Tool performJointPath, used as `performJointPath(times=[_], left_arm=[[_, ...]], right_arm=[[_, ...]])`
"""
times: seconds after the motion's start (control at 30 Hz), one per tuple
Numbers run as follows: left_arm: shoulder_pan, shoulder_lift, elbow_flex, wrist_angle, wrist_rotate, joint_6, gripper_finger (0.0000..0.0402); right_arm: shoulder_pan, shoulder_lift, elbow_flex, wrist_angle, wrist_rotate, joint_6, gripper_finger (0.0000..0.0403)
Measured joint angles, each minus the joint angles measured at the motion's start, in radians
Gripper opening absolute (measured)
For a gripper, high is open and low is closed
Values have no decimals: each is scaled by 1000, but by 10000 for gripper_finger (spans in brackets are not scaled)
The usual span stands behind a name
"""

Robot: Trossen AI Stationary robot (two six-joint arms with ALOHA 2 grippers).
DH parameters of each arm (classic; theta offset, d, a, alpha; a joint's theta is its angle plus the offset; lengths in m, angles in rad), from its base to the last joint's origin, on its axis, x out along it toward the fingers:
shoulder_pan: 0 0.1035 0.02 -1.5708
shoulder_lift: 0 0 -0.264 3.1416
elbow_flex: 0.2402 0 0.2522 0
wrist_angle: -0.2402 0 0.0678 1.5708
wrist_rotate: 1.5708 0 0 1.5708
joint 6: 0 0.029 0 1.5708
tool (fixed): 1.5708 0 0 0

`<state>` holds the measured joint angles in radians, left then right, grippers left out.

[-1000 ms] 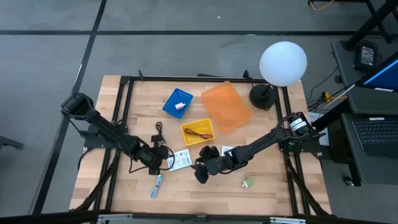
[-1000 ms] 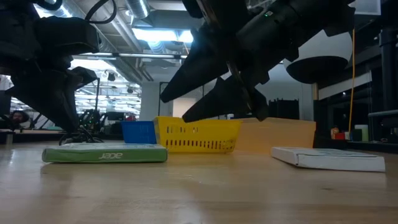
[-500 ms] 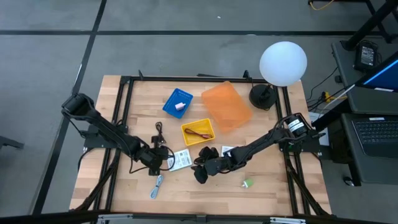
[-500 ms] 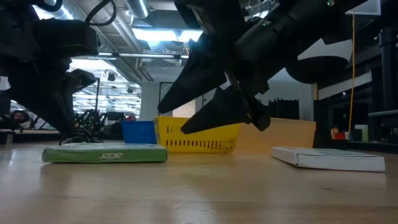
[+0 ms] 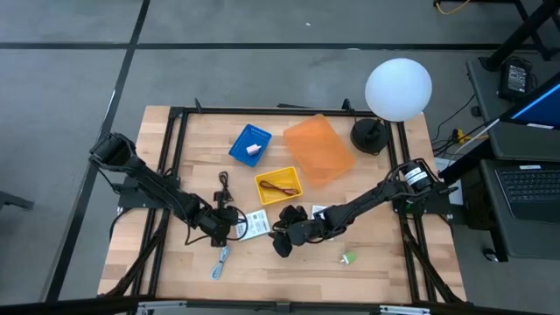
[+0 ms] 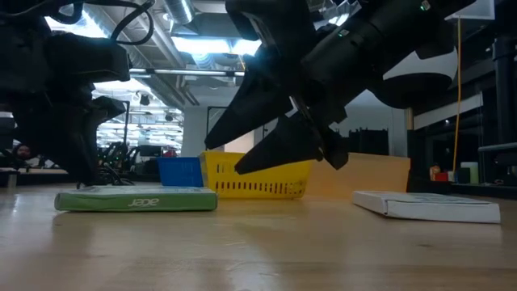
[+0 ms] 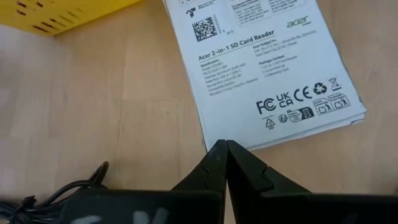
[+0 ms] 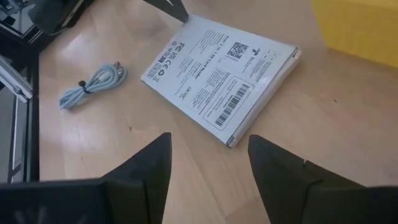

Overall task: Pick and place items into bin
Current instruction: Put the white card reader box into the orange bin

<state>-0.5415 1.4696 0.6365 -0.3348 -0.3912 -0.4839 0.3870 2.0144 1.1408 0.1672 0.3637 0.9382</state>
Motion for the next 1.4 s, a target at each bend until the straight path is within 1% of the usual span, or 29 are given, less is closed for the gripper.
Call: performJointPath(times=[0.23, 0.37, 0.57, 0.97, 1.07, 1.23, 1.4], left_arm=[[0, 0, 0, -1, 0, 0, 3], [6, 0, 0, 34, -2, 27, 3], [41, 0, 0, 25, 48, 34, 3], [48, 0, 0, 11, 72, 34, 3], [48, -1, -18, 39, 72, 31, 3], [48, -3, -53, 66, 69, -25, 3], [48, -3, -55, 79, 69, -3, 3]], right_arm=[[0, 0, 0, 0, 0, 0, 193], [0, 0, 0, 0, 0, 0, 193], [0, 0, 0, -1, 0, -1, 193], [0, 0, 0, -5, 0, -8, 193], [0, 0, 0, -5, 0, -8, 193], [0, 0, 0, -4, 0, 0, 193], [-1, 0, -1, 1, 0, 4, 193]])
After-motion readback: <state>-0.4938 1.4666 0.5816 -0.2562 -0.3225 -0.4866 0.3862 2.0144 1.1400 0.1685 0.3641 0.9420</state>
